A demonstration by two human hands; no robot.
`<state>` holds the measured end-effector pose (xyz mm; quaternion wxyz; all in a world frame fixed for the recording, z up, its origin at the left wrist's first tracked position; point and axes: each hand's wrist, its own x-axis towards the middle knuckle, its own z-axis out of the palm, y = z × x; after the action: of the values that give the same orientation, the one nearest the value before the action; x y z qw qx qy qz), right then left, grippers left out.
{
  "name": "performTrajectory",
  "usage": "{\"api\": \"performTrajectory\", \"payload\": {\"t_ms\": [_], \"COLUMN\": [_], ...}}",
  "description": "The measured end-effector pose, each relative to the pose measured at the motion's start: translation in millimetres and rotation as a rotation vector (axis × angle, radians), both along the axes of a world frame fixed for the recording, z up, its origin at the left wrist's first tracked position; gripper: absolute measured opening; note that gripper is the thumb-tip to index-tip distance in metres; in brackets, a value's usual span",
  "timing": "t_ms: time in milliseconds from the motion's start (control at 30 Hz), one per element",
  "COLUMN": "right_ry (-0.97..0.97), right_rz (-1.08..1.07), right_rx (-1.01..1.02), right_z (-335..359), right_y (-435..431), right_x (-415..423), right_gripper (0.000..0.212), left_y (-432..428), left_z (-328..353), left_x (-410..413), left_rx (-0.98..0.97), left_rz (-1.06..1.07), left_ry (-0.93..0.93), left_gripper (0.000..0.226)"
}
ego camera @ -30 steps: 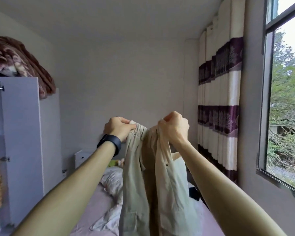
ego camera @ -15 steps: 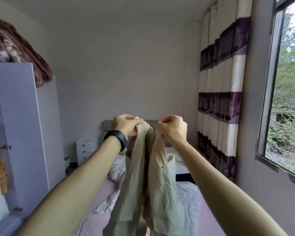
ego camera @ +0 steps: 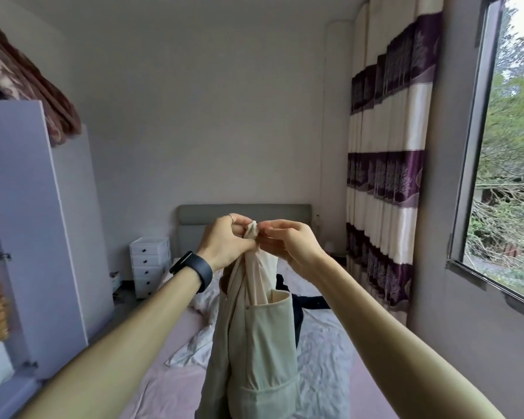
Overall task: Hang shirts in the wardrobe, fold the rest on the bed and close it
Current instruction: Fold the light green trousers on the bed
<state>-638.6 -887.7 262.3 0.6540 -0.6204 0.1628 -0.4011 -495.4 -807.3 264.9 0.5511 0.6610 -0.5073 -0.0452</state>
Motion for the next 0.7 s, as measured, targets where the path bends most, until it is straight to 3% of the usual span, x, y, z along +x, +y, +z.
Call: {"api": "performTrajectory", "payload": {"t_ms": [67,167,267,333,433,567,633,700], "right_ry": [0.067,0.256,0.479,0.532,0.469,0.372,0.407,0.493], "right_rz": [-0.032,-0.321,-0.310,-0.212,-0.056,-0.275,-0.220,-0.087], "right_rx": [-0.083,-0.374,-0.748,-0.853,-0.847,-1.271,-1.299,-1.151], "right_z": [-7,-21,-47,-63,-88,-146,-172,-191], "right_y": [-7,-28,-35,-29,-6,26,37,46], "right_x": [-10,-28,-38,-40,-38,-34,-34,-38], "right_gripper": [0.023,0.026,0.049,0.055,0.027,0.010,0.017,0.030], "left_y": [5,13,19,21,20,16,15,20], "left_z": [-7,-11,-12,-15,-29,-70,-98,-128], "left_x": [5,17,32,38,43,54,57,51], "left_rx": [0.001,-0.022,-0.022,-0.024,-0.020,0.032,0.082,0.126], "left_rz": [0.069,0.087,0.041,0.002,0.023,0.088,0.107,0.120], "left_ry": [-0.094,-0.040,0.014,-0.013,-0.062,-0.099,-0.099,-0.108], "left_gripper": [0.020,0.020,0.033,0.038,0.039,0.042,0.041,0.037]}}
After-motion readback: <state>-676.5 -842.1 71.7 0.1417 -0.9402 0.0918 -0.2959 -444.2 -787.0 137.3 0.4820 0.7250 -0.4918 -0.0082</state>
